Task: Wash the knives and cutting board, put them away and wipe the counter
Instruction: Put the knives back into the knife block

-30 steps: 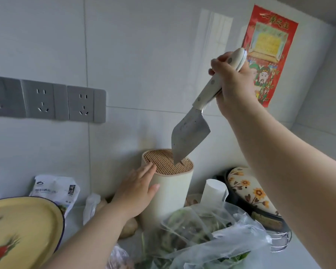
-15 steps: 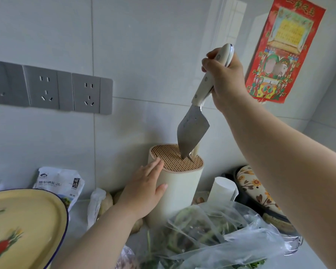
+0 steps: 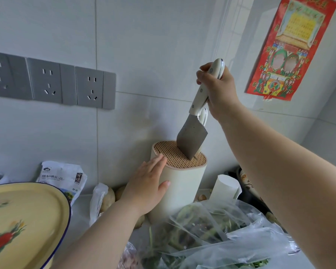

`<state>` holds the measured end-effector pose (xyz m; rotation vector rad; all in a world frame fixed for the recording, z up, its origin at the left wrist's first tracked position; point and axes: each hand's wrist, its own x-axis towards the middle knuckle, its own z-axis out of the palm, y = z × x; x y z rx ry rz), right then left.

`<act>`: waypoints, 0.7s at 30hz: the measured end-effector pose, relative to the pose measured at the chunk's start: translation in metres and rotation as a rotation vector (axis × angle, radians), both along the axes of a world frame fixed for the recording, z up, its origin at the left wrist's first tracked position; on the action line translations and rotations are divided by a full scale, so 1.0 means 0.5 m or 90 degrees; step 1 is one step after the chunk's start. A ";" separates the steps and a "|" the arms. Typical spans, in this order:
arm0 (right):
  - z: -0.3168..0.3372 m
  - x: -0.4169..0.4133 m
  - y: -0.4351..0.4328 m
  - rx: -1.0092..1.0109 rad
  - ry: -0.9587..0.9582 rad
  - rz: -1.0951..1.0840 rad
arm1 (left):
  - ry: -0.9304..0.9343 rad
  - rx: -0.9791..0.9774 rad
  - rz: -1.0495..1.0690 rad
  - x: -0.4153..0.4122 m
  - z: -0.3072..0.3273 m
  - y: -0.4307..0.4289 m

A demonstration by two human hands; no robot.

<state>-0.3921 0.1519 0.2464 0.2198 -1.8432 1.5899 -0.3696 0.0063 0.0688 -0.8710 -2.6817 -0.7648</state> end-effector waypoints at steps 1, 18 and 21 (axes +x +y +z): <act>-0.005 -0.003 0.002 -0.005 -0.010 0.002 | 0.001 -0.003 0.000 0.000 0.001 0.000; -0.072 -0.035 0.026 0.397 -0.305 -0.202 | 0.002 -0.041 0.034 0.008 0.001 0.003; -0.071 -0.033 0.024 0.417 -0.308 -0.201 | -0.002 -0.038 0.032 0.008 -0.001 0.002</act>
